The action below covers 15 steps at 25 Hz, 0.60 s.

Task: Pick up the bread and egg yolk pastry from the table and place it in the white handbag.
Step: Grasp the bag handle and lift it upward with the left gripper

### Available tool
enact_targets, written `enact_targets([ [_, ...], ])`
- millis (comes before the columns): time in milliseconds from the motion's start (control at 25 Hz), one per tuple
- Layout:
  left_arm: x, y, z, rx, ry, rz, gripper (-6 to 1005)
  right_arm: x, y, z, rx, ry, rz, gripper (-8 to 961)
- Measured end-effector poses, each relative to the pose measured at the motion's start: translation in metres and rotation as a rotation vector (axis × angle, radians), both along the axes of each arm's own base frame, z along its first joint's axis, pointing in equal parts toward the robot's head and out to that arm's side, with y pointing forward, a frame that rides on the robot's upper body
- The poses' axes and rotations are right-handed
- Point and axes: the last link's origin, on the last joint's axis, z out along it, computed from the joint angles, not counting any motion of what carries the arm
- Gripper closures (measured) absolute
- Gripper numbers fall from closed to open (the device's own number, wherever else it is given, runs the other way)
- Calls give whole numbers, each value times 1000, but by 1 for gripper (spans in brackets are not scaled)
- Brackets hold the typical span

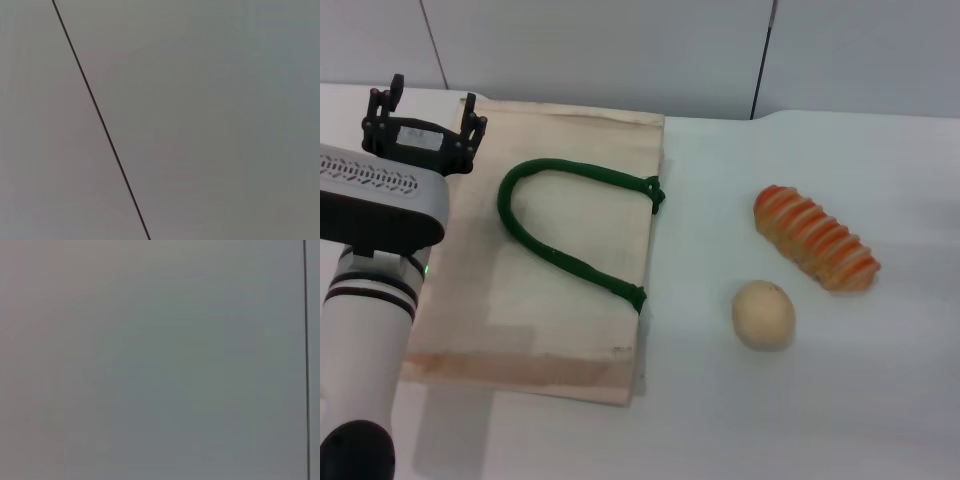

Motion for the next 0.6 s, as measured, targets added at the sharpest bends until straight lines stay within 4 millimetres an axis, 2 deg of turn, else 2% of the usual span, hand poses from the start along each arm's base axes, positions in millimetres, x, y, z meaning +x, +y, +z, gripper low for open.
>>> enact_targets([
  [360,2,1,0,-2,-6,-4,217,2,5,-1,-18,-3,-18,318],
  [600,11,11,-3,-97,-71,10,218,4,5,-2,-29,-4,-34,317],
])
